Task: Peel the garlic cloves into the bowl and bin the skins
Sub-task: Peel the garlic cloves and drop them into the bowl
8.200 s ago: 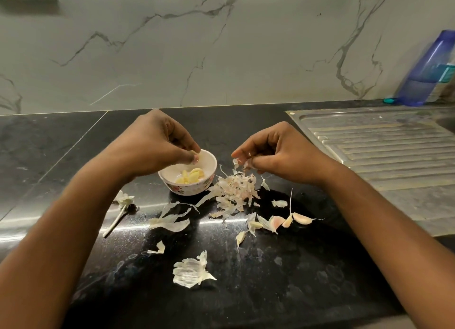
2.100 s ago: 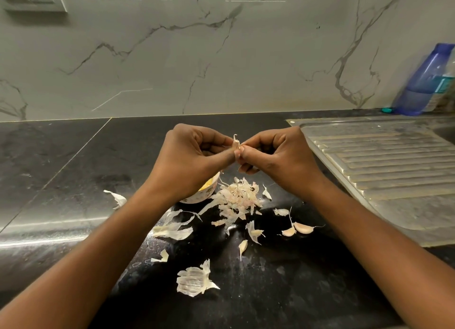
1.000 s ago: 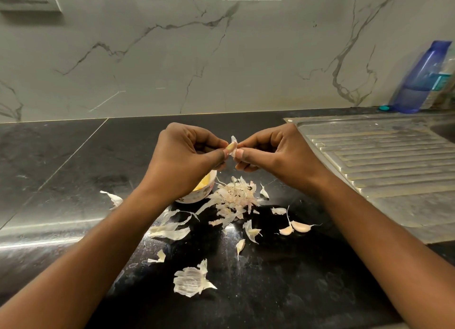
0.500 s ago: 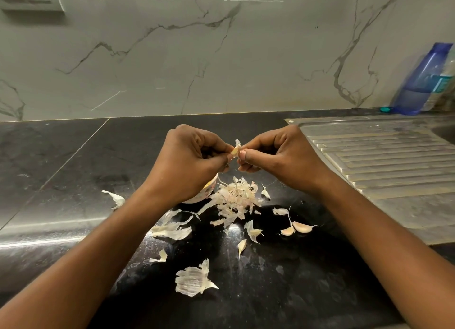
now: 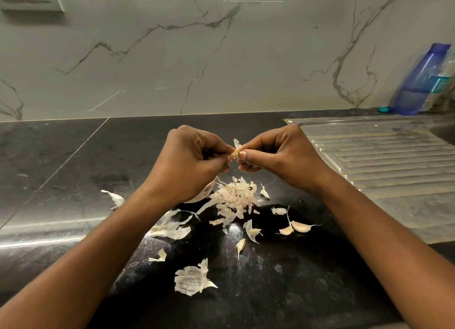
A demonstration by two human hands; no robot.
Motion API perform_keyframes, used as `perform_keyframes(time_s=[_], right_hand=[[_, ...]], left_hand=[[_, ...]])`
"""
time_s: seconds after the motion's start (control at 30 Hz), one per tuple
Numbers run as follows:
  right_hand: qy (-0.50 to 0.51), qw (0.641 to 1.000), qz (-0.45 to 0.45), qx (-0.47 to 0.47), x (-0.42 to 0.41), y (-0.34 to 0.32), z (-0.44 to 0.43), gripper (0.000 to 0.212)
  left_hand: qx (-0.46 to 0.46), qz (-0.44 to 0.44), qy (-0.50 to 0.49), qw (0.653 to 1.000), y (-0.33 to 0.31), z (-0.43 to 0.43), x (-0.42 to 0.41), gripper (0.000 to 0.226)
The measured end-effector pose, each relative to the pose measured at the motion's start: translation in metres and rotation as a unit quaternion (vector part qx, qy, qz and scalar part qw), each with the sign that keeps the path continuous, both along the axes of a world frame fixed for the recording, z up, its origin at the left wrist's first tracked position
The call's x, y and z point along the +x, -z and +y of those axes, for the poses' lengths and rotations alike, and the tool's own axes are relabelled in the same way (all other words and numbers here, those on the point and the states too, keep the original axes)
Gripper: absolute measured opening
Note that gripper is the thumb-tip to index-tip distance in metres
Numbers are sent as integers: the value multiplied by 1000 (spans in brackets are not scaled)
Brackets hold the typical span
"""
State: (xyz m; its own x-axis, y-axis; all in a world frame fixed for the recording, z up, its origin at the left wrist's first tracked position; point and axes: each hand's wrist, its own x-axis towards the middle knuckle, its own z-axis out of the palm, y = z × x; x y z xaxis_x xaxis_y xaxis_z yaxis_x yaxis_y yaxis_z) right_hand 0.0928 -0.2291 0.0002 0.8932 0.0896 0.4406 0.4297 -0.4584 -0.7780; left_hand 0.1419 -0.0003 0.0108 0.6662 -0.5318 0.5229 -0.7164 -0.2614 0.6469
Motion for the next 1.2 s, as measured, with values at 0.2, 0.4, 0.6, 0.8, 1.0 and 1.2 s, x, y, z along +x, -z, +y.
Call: perform_keyframes(time_s=[0.2, 0.4, 0.6, 0.8, 1.0, 1.2], right_hand=[[5, 1000, -10, 10, 1, 2, 2, 12], [22, 999, -28, 15, 2, 1, 2, 8], [27, 999, -25, 21, 1, -1, 2, 8], [22, 999, -19, 22, -1, -5, -3, 11], [28, 999, -25, -24, -1, -1, 1, 16], [26, 999, -30, -20, 0, 0, 1, 13]], left_hand=[[-9, 4, 0, 1000, 1, -1, 0, 14], [-35, 69, 17, 997, 0, -1, 0, 15], [-97, 198, 39, 975, -2, -2, -1, 16], [-43, 93, -7, 995, 0, 0, 3, 14], [3, -7, -29, 1000, 4, -3, -2, 12], [-1, -7, -29, 1000, 5, -4, -4, 13]])
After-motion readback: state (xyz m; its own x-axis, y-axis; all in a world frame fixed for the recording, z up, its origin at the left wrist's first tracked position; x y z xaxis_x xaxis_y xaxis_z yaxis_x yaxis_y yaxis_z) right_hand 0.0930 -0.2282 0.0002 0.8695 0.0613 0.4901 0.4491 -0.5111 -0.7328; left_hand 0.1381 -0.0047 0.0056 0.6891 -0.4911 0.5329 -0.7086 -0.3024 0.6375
